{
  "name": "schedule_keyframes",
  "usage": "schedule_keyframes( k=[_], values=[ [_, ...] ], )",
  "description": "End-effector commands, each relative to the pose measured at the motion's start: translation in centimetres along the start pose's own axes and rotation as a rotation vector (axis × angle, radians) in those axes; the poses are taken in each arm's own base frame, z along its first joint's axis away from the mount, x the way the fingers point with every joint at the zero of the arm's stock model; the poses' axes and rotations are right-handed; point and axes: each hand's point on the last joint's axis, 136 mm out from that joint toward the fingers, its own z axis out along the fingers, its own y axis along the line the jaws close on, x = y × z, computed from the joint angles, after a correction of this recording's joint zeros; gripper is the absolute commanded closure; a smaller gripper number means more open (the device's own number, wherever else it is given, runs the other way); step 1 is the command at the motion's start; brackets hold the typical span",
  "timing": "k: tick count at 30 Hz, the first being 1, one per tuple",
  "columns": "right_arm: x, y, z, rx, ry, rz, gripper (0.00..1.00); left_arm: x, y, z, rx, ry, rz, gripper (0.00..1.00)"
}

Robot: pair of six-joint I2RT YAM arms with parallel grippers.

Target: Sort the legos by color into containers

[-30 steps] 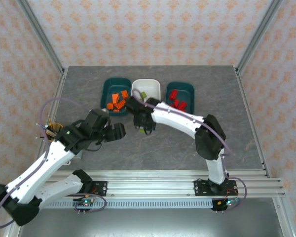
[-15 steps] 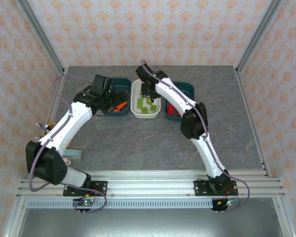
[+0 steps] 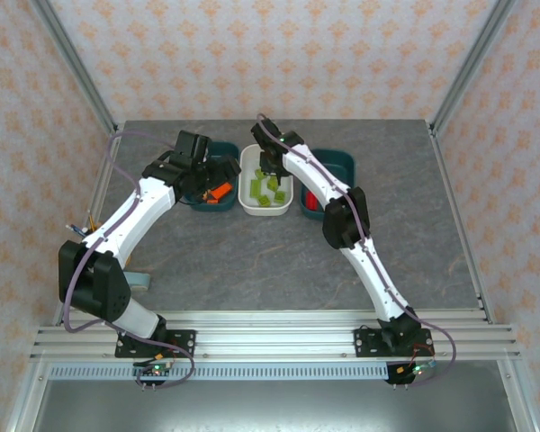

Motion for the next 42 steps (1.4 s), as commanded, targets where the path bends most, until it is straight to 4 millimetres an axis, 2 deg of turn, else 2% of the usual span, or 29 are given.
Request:
schedule_keyframes(
  k=[1, 5, 7, 10, 13, 19, 22, 24, 28, 32, 34, 35, 36, 39, 42],
  values=[
    [-0.3, -0.4, 0.7, 0.012, -0.008, 0.007, 0.67, -0.4, -0.3, -0.7, 0.025, -0.017, 0.021, 0.09],
    [0.4, -0.4, 0.9, 0.006, 0.024, 0.011, 0.58, -0.1, -0.1, -0.9, 0.024, -0.012, 0.021, 0.09],
    [0.6, -0.3, 0.7, 0.000, 0.037, 0.016, 0.49, 0.1, 0.0, -1.0, 0.023, -0.010, 0.020, 0.09],
    [0.0, -0.1, -0.8, -0.021, 0.028, 0.025, 0.40, 0.5, 0.4, -1.1, 0.012, -0.001, 0.020, 0.09],
    [-1.6, 0.3, -3.6, -0.052, -0.018, 0.036, 0.38, 0.7, 0.7, -1.4, 0.004, 0.000, 0.024, 0.09],
    [-4.9, 0.6, -12.6, -0.126, -0.156, 0.051, 0.39, 0.9, 1.1, -2.9, -0.013, -0.010, 0.037, 0.09],
    [-5.0, -0.5, -16.7, -0.126, -0.201, 0.072, 0.39, 1.1, 1.4, -3.9, -0.024, -0.016, 0.047, 0.09],
    [-4.3, -1.9, -19.2, -0.121, -0.234, 0.096, 0.40, 1.2, 1.6, -4.8, -0.033, -0.023, 0.056, 0.09],
    [-1.3, -5.8, -22.8, -0.121, -0.302, 0.141, 0.39, 1.9, 2.5, -6.3, -0.055, -0.025, 0.074, 0.09],
    [4.2, -9.8, -25.0, -0.144, -0.319, 0.140, 0.29, 3.5, 3.8, -7.3, -0.077, -0.010, 0.105, 0.08],
    [7.5, -11.6, -25.3, -0.163, -0.303, 0.128, 0.21, 4.4, 4.5, -7.9, -0.078, -0.006, 0.127, 0.07],
    [9.3, -12.6, -25.4, -0.165, -0.288, 0.126, 0.08, 4.9, 4.8, -8.1, -0.075, 0.000, 0.139, 0.05],
    [11.0, -13.5, -25.2, -0.160, -0.267, 0.122, 0.01, 5.5, 5.0, -8.3, -0.065, 0.004, 0.148, 0.00],
    [15.0, -15.8, -25.6, -0.167, -0.240, 0.124, 0.01, 7.2, 5.8, -8.3, -0.038, 0.037, 0.154, 0.00],
    [16.8, -17.3, -26.2, -0.167, -0.253, 0.128, 0.01, 7.8, 6.8, -8.6, -0.049, 0.012, 0.159, 0.00]
  ],
)
